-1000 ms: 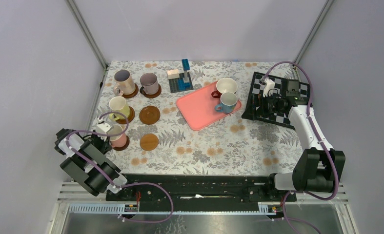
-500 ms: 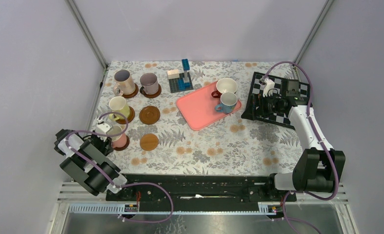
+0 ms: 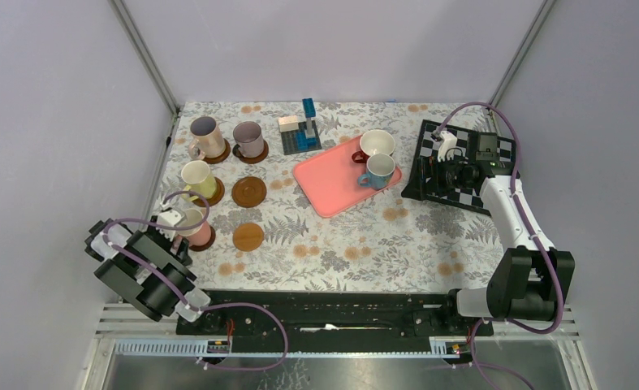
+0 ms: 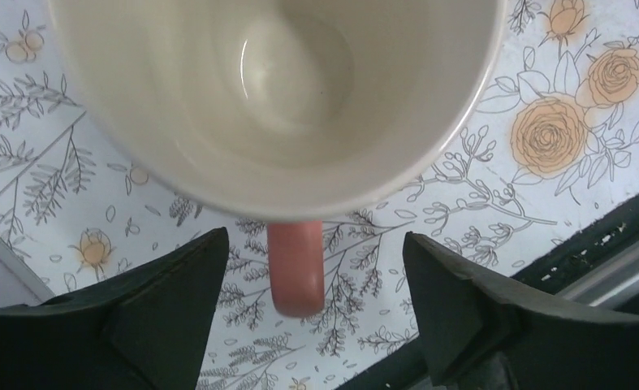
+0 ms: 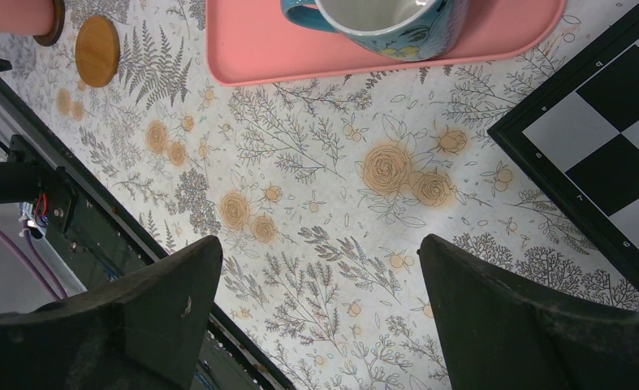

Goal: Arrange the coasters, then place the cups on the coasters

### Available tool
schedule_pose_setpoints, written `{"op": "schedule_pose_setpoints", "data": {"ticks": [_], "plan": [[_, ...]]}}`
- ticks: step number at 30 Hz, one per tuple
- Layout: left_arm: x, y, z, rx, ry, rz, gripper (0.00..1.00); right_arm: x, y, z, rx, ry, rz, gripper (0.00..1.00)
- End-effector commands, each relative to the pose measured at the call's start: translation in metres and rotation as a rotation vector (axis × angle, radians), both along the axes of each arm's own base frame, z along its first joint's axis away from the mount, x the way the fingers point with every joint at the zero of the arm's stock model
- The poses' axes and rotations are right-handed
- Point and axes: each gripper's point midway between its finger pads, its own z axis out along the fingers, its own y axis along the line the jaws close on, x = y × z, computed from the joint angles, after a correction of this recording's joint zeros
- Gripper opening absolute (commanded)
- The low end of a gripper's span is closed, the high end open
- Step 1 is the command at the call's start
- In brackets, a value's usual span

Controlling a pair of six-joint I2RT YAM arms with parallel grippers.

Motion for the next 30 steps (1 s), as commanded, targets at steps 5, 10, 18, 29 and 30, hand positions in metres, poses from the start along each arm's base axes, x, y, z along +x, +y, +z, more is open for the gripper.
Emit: {"op": "schedule_pose_setpoints", "data": {"ticks": [5,10,18,29,30], "plan": [[-0.011,0.021,0.019,0.029,-0.021,-0.009,0.99,0.004,0.002,0.013,0.021,-0.033,0.011,0.98],[-0.014,0.027,0.031,0.034,-0.036,0.0,0.99,0.005,0.003,0.014,0.022,-0.034,0.011,0.98],[-0.018,0.026,0.057,0.061,-0.039,-0.015,0.99,0.005,0.003,0.015,0.024,-0.036,0.012,0.98],[-0.016,0.028,0.105,0.127,-0.074,-0.022,0.99,0.005,0.003,0.016,0.025,-0.043,0.017,0.98],[-0.014,0.028,0.111,0.132,-0.078,-0.02,0.99,0.005,0.004,0.017,0.027,-0.043,0.018,0.98]]}}
